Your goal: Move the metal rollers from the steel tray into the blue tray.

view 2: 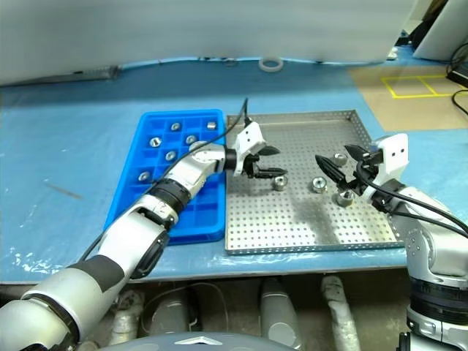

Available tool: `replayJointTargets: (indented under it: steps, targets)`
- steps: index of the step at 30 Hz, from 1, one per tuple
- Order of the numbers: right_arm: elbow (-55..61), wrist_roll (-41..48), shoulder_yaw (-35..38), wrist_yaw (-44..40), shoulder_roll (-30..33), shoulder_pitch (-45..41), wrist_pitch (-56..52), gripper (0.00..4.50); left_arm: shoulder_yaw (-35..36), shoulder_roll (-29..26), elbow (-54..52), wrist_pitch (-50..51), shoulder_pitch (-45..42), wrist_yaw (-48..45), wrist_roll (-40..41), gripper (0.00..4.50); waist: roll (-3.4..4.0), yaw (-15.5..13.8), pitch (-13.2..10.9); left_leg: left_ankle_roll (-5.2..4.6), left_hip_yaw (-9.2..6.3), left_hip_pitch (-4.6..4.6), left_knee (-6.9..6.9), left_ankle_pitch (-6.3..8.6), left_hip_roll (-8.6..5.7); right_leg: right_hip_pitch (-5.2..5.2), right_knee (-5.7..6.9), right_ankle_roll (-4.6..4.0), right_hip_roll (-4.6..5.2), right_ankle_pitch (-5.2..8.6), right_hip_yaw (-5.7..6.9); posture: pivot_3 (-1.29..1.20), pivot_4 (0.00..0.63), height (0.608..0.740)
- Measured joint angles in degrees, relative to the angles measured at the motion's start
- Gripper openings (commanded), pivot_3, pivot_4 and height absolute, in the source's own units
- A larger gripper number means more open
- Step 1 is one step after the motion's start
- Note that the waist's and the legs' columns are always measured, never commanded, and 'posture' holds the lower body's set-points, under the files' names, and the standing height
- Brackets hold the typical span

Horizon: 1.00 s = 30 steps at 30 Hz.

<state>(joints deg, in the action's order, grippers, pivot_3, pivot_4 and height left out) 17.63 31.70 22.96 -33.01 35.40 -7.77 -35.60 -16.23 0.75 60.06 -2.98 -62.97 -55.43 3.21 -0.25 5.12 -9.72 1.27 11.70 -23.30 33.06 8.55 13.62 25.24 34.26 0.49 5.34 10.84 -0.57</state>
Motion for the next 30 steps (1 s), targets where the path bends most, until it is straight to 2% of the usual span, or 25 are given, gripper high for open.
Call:
replayJointTargets:
  steps: [6, 9, 17, 27, 28, 30]
  targets:
    - [5.76, 1.36, 2.46, 3.22, -1.08, 5.36, -0.91, 4.5, -0.71, 2.22, 8.41, -2.95, -3.68, 4.32, -6.57, 3.36, 0.07, 2.7, 0.04, -0.23, -0.05, -0.26, 0.06, 0.14, -0.07, -0.13, -0.57, 0.2, 0.06, -0.04, 0.07, -0.76, 0.15, 0.74]
    - [7.68, 1.92, 3.11, 4.27, -1.15, 6.99, -0.92, 4.5, -0.68, 3.97, 11.21, -3.59, -4.24, 8.46, -8.7, 3.36, 0.07, 4.29, 0.04, -0.51, -0.07, -0.44, 0.13, 0.31, -0.28, -0.15, -0.72, -0.12, 0.27, -0.24, 0.12, -0.79, 0.15, 0.74]
    - [9.01, 1.97, 3.28, 5.42, -1.15, 10.15, -0.74, 4.5, -0.79, 5.76, 13.71, -3.78, -4.51, 12.24, -13.59, 3.36, 0.08, 8.73, 0.05, -1.15, -0.17, -0.8, 0.25, 0.6, -0.98, -0.24, -1.07, 0.04, 1.11, -0.16, 0.44, -0.81, 0.15, 0.74]
    - [9.47, 1.97, 2.95, 5.64, -1.15, 10.52, 0.0, 4.5, 1.55, 2.28, 12.84, -2.46, -3.99, 11.29, -14.02, 3.36, 0.08, 12.55, 0.04, -1.5, -0.31, -0.86, 0.31, 0.85, -1.79, -0.6, -1.39, 0.67, 1.9, 0.11, 0.57, -0.76, 0.15, 0.74]
    - [9.2, 1.97, 2.56, 5.59, -1.15, 10.11, 0.02, 4.5, 1.67, 1.83, 12.23, -2.36, -3.53, 10.95, -14.01, 3.36, 0.08, 12.82, 0.04, -1.55, -0.34, -0.86, 0.32, 0.87, -1.81, -0.66, -1.44, 0.67, 1.93, 0.11, 0.61, -0.76, 0.0, 0.74]
    - [7.9, 1.93, 1.55, 5.21, -1.1, 8.66, 0.07, 4.5, 2.08, 1.38, 11.59, -1.46, -2.24, 10.76, -13.97, 3.36, 0.24, 13.08, 0.65, -1.93, -0.43, -0.86, 0.69, 0.98, -1.76, -0.96, -1.42, 0.46, 2.0, -0.06, 0.77, -0.74, 0.0, 0.74]
